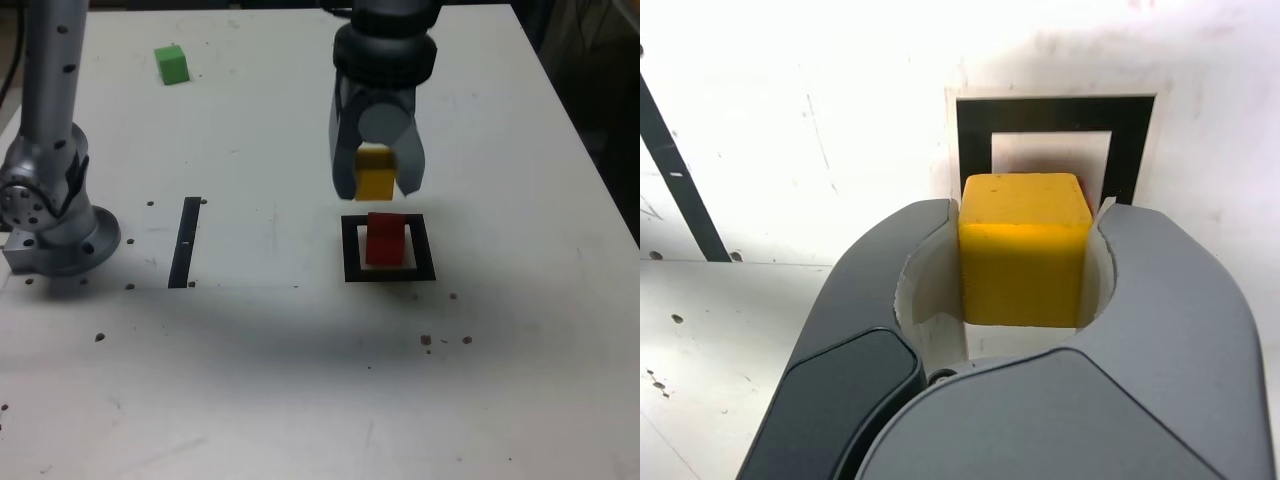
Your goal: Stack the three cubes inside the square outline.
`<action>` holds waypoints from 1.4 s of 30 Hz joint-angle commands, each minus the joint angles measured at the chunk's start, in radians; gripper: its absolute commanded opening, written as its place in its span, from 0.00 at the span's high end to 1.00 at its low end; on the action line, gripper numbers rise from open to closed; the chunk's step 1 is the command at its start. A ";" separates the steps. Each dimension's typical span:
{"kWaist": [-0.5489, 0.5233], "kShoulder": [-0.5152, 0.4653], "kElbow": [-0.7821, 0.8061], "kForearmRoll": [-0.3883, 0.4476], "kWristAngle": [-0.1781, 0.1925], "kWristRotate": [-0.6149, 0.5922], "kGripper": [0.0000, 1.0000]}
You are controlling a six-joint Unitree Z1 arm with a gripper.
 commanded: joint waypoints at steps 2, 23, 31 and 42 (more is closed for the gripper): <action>-0.019 -0.009 0.009 -0.011 0.002 -0.007 0.68; -0.066 0.029 0.000 -0.049 0.005 -0.001 0.68; -0.068 0.039 0.017 -0.072 -0.005 0.000 0.68; -0.068 0.040 0.055 -0.106 -0.015 0.000 0.22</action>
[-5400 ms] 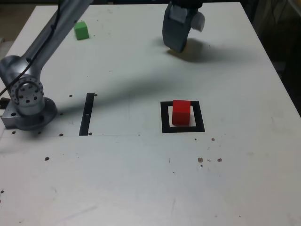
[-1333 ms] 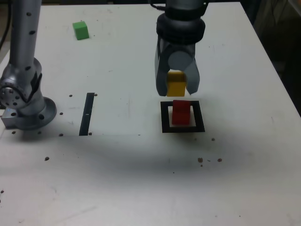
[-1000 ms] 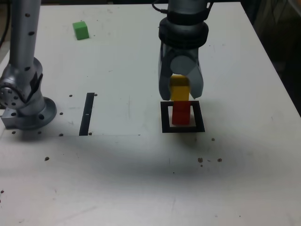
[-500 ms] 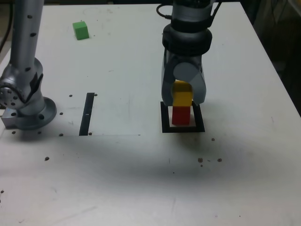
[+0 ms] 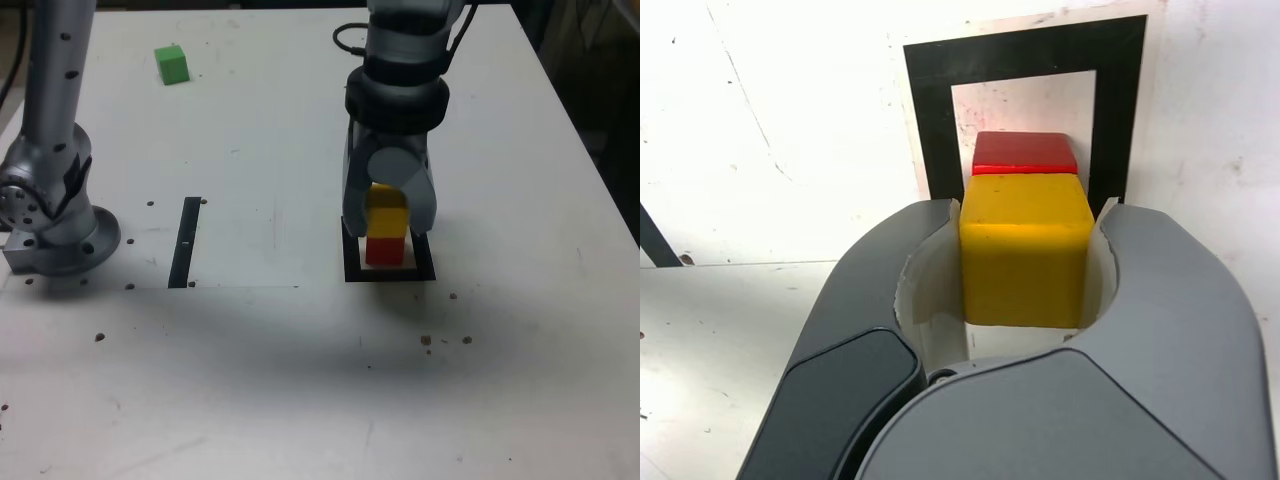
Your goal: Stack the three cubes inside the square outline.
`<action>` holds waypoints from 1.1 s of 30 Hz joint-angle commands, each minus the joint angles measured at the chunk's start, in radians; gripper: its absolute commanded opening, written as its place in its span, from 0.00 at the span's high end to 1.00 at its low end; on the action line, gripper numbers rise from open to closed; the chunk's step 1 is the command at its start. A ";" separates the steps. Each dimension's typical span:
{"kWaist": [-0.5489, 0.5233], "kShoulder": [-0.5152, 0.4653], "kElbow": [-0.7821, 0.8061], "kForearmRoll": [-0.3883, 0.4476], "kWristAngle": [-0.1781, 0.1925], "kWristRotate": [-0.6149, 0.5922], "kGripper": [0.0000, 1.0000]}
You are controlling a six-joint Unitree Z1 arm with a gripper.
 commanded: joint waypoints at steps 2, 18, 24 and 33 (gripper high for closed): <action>-0.002 0.000 0.017 -0.009 -0.006 0.001 0.07; 0.000 -0.070 0.028 -0.005 0.040 -0.031 0.01; 0.053 -0.122 0.023 0.028 0.066 -0.045 0.01; 0.210 -0.148 0.023 0.102 0.068 -0.055 0.01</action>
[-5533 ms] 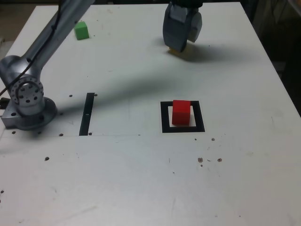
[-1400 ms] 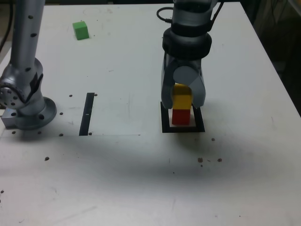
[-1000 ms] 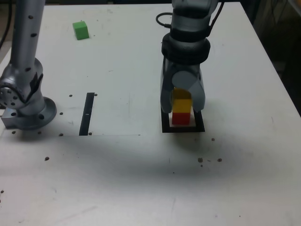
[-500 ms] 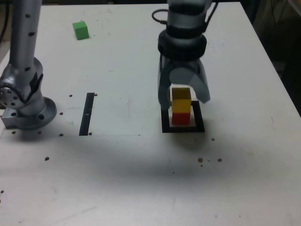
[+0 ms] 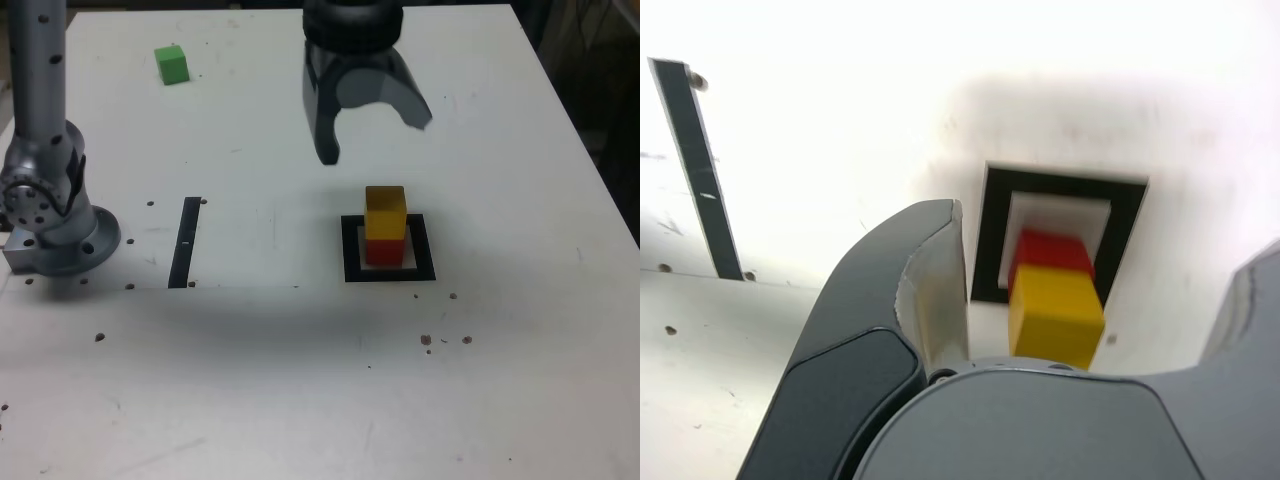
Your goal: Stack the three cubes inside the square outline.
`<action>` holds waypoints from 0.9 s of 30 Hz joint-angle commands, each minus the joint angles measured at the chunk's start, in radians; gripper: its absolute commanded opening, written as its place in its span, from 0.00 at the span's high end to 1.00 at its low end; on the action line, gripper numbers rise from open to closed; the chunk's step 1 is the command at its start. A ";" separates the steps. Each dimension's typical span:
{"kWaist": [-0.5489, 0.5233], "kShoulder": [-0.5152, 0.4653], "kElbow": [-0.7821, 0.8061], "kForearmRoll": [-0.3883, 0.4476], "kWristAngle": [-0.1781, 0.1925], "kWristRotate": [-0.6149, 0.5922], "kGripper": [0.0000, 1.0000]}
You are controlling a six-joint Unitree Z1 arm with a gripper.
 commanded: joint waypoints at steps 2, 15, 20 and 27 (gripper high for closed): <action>0.043 -0.011 -0.002 0.017 0.002 -0.001 0.01; 0.250 -0.066 0.057 0.048 0.008 0.004 0.01; 0.335 -0.073 0.065 0.048 0.024 0.028 0.01; 0.449 -0.078 0.076 0.051 0.035 0.062 0.01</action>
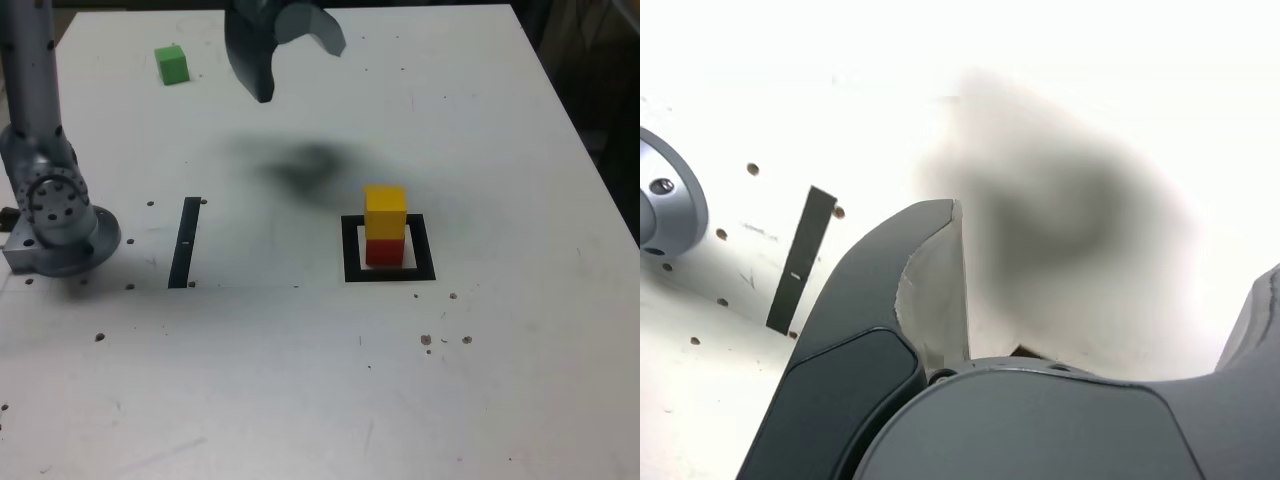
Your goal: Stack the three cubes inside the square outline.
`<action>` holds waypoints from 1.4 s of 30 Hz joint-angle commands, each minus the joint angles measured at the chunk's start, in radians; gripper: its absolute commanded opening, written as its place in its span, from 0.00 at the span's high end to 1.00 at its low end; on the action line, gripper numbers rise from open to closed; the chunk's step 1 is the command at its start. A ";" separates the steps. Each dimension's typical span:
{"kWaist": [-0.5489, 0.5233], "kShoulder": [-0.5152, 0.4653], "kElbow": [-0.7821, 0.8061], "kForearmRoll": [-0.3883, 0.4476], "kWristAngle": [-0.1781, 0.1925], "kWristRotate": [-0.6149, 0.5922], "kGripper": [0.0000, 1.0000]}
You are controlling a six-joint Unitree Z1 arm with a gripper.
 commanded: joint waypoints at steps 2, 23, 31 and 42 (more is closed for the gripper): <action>0.055 -0.009 0.006 0.004 0.004 0.017 0.01; 0.408 0.044 -0.022 -0.002 0.053 0.185 0.01; 0.502 0.054 -0.021 0.001 0.069 0.253 0.01; 0.617 0.100 -0.047 0.006 0.072 0.387 0.01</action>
